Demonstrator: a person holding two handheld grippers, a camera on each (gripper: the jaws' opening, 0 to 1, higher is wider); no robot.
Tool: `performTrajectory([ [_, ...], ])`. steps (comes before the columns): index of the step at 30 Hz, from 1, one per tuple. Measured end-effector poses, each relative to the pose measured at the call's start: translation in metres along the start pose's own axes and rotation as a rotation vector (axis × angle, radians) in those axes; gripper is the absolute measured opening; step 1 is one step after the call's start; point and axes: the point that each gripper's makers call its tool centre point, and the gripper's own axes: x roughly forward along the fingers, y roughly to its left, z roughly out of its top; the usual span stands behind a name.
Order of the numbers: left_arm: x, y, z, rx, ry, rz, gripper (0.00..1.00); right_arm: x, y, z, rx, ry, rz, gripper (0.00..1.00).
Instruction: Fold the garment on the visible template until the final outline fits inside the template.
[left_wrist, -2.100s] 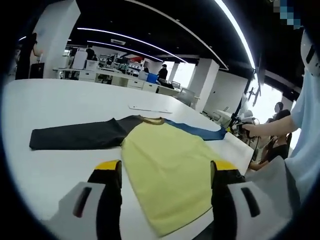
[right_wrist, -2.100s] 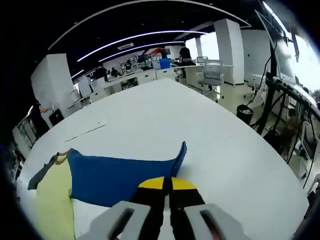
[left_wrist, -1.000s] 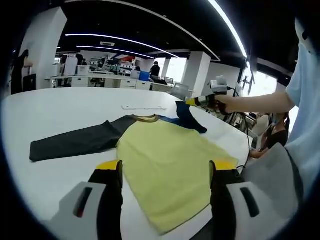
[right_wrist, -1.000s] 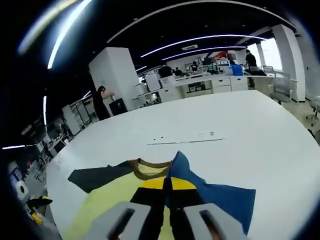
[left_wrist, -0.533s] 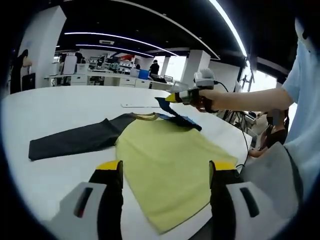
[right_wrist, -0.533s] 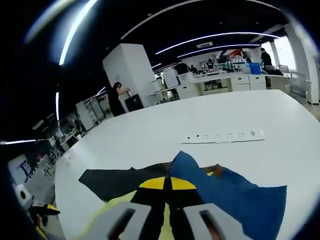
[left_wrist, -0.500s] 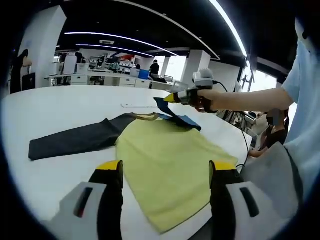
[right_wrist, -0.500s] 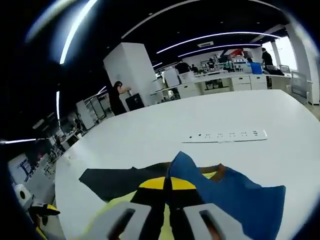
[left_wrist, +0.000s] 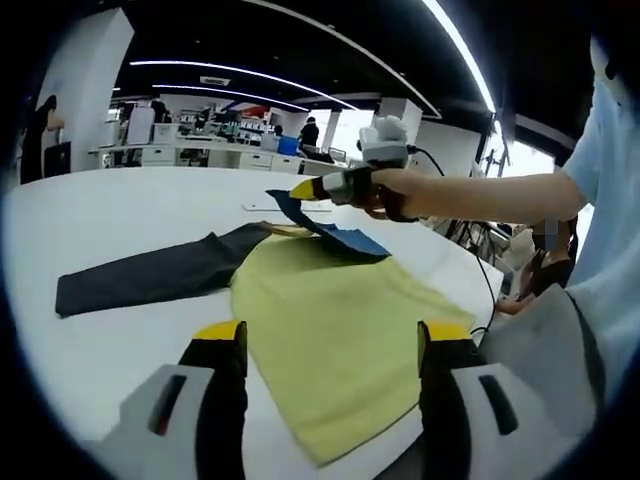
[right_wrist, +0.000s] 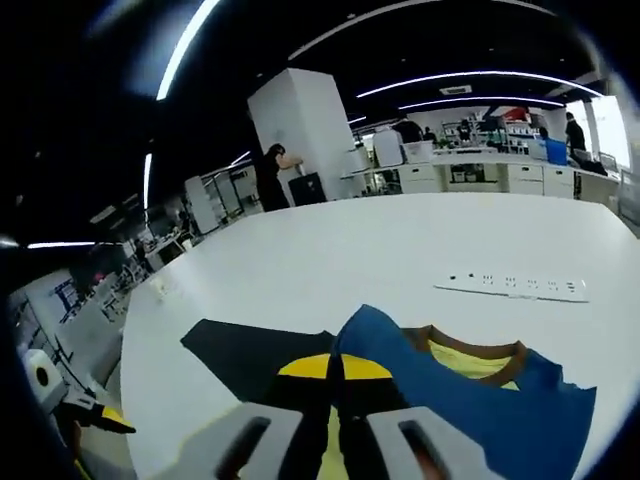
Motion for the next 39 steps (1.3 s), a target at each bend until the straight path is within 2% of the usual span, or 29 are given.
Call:
performTrajectory([
  [3,0.000,0.000,0.000,-0.003,0.001,0.000,0.66,0.010,0.008,-0.011,-0.039,0.028,0.014,0.00],
  [5,0.000,0.000,-0.001,-0.004,0.003,0.001,0.66,0.017,0.005,-0.025,-0.083,0.067,0.004,0.00],
  [9,0.000,0.000,-0.001,-0.008,0.004,0.001,0.66,0.027,-0.005,-0.043,-0.044,0.108,-0.004,0.00],
  [13,0.001,0.000,-0.001,-0.010,0.007,0.003,0.66,0.030,-0.011,-0.050,-0.033,0.127,-0.012,0.00],
  [23,0.003,-0.001,-0.002,-0.014,0.015,-0.002,0.66,0.035,0.005,-0.058,-0.004,0.137,0.020,0.00],
  [31,0.004,-0.001,-0.003,-0.014,0.018,-0.003,0.66,0.040,0.012,-0.070,0.000,0.174,0.059,0.00],
  [33,0.004,-0.001,-0.003,-0.017,0.018,-0.002,0.66,0.040,0.011,-0.069,-0.002,0.170,0.063,0.11],
  [34,0.004,-0.001,-0.003,-0.017,0.019,-0.002,0.66,0.040,0.007,-0.069,-0.019,0.169,0.045,0.20],
  [39,0.004,-0.001,-0.004,-0.016,0.021,-0.005,0.66,0.035,-0.006,-0.066,-0.025,0.143,0.029,0.42],
])
